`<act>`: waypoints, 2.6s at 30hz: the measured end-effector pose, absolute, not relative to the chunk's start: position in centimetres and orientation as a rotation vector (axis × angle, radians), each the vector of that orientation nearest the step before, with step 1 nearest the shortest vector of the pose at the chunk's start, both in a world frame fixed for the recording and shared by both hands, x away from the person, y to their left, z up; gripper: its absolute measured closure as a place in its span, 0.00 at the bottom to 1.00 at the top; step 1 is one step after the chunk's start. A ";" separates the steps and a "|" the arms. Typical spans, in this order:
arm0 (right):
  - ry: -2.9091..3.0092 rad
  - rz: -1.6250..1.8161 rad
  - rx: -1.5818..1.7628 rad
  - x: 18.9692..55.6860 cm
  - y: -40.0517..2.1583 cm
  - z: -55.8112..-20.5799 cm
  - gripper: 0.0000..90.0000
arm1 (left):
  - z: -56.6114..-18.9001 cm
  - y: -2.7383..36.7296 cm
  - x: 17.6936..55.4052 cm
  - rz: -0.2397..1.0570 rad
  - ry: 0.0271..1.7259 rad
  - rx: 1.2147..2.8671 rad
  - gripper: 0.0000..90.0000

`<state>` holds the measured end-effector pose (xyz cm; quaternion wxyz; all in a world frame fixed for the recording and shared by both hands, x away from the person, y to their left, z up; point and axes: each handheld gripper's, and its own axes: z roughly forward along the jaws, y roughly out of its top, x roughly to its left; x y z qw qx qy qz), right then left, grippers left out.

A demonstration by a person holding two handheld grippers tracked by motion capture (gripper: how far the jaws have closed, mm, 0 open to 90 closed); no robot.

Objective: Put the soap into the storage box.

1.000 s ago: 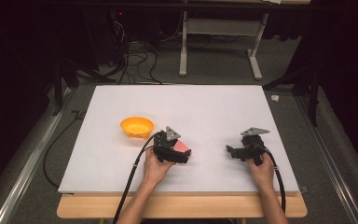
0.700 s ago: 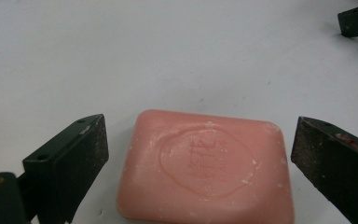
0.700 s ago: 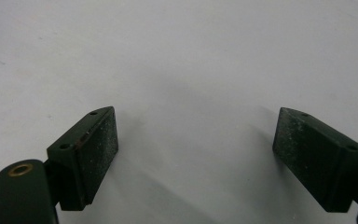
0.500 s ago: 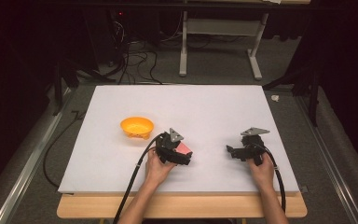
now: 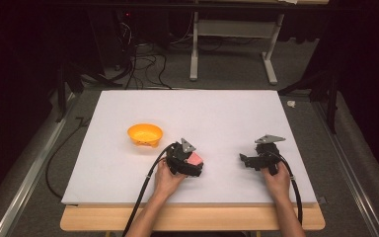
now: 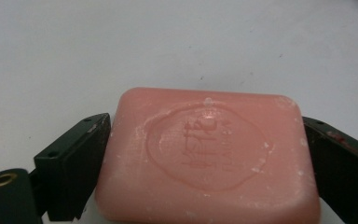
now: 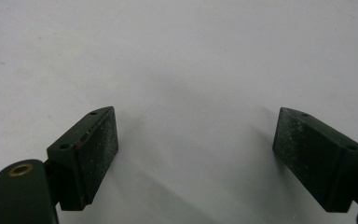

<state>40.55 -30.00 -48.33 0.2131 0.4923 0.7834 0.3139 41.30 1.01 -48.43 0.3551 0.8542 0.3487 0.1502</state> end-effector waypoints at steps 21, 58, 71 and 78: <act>2.174 0.871 1.367 40.6 -30.0 -48.3 0.16 | -48.5 1.1 41.2 0.371 0.902 2.192 0.15; 2.175 0.871 1.367 40.6 -30.0 -48.3 0.16 | -46.5 2.1 40.1 0.394 0.906 2.155 0.15; 2.173 0.873 1.370 40.6 -30.0 -48.3 0.16 | -45.5 3.5 39.5 0.396 0.918 2.136 0.15; 2.173 0.873 1.369 40.6 -30.0 -48.3 0.16 | -45.1 4.2 39.3 0.410 0.930 2.130 0.15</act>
